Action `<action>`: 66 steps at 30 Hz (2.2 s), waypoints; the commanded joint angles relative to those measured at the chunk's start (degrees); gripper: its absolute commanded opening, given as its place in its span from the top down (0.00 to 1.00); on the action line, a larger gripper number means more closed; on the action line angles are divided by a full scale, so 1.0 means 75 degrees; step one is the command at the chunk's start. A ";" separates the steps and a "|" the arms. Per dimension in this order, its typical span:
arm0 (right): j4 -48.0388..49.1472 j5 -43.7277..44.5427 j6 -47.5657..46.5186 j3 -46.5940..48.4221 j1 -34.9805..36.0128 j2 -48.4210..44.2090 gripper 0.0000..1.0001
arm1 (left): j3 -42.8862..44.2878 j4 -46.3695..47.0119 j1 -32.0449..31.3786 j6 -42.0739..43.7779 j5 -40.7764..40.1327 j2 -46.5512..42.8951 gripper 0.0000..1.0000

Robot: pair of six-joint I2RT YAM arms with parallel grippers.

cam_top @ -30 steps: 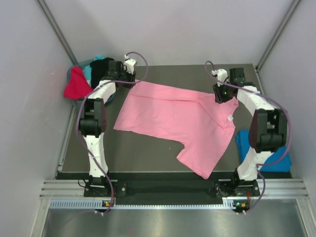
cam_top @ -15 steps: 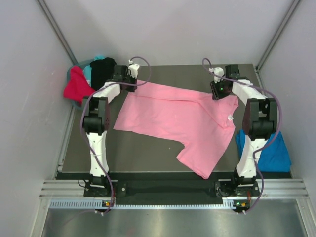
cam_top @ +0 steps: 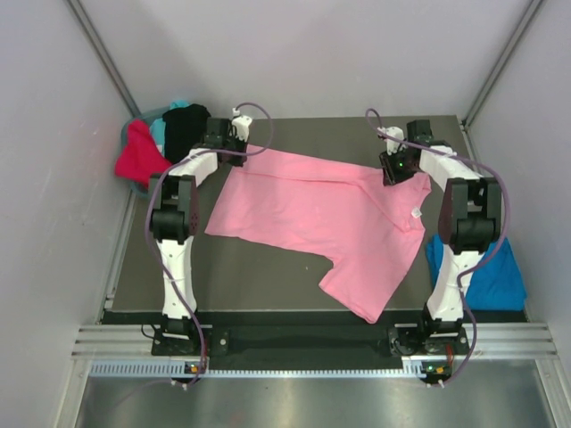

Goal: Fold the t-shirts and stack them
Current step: Fold the tshirt

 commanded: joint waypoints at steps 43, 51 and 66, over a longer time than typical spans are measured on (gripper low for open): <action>0.0154 0.0403 0.0015 -0.0343 -0.0120 -0.0599 0.73 | 0.0368 0.0331 -0.0024 -0.0047 -0.0016 -0.0050 0.90; 0.0142 0.0286 -0.0020 -0.0038 -0.0132 -0.0248 0.75 | 0.0274 0.0307 -0.0059 0.0035 -0.0110 -0.0121 0.90; 0.0037 -0.0159 0.0027 -0.0132 -0.0109 -0.0633 1.00 | 0.0251 0.0307 -0.0118 0.0117 -0.0216 -0.0074 0.90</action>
